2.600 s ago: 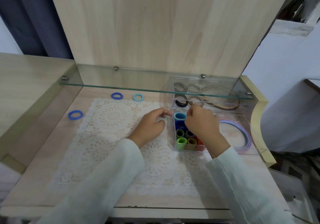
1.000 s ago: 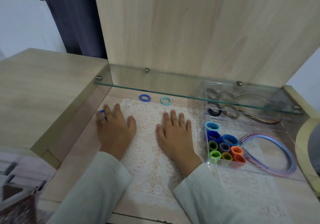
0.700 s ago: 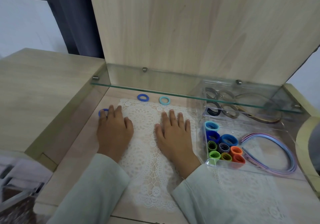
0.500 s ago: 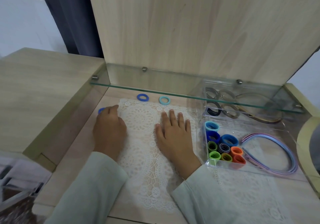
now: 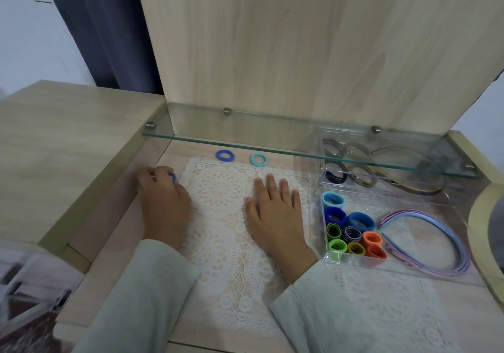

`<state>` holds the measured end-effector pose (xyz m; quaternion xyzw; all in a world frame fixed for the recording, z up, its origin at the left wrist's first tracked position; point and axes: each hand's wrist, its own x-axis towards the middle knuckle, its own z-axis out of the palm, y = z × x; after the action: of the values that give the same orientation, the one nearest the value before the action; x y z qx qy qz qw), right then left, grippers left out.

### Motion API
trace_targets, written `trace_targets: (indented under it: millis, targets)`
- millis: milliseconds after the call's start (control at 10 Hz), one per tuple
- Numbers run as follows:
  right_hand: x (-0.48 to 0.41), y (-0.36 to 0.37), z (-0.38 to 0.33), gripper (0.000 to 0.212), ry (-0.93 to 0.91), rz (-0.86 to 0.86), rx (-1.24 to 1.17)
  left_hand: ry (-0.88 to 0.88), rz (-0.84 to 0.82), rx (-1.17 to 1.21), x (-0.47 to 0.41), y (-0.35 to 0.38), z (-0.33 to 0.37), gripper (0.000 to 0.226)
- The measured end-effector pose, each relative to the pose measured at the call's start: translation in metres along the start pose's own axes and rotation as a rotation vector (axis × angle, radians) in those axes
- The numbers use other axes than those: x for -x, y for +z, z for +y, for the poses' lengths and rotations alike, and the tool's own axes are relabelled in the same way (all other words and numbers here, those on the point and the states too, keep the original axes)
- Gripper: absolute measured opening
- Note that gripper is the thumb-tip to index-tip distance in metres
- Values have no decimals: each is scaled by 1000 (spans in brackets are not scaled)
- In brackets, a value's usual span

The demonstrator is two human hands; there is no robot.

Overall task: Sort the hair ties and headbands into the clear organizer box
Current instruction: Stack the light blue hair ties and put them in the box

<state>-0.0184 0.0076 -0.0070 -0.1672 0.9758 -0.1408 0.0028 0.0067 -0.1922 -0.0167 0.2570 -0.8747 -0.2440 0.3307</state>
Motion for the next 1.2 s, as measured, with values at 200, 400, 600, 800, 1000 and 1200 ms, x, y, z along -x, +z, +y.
trace_targets:
  millis: [200,400,600,800,1000,1200]
  targets:
    - [1,-2,0,59,-6,4,-2,-21,-5,23,0,3,-4,18]
    - [0,-1,0,59,0,-2,0,168,0,119,0,2,-3,11]
    - [0,-2,0,59,4,0,2,476,-206,137,2,6,-1,12]
    - [0,-1,1,59,2,0,-10,543,-341,117,1,2,-1,26]
    - [-1,-1,0,59,-1,7,-14,384,-347,117,0,3,6,44]
    - [0,-1,0,59,-2,12,-2,387,-286,44,-14,17,9,45]
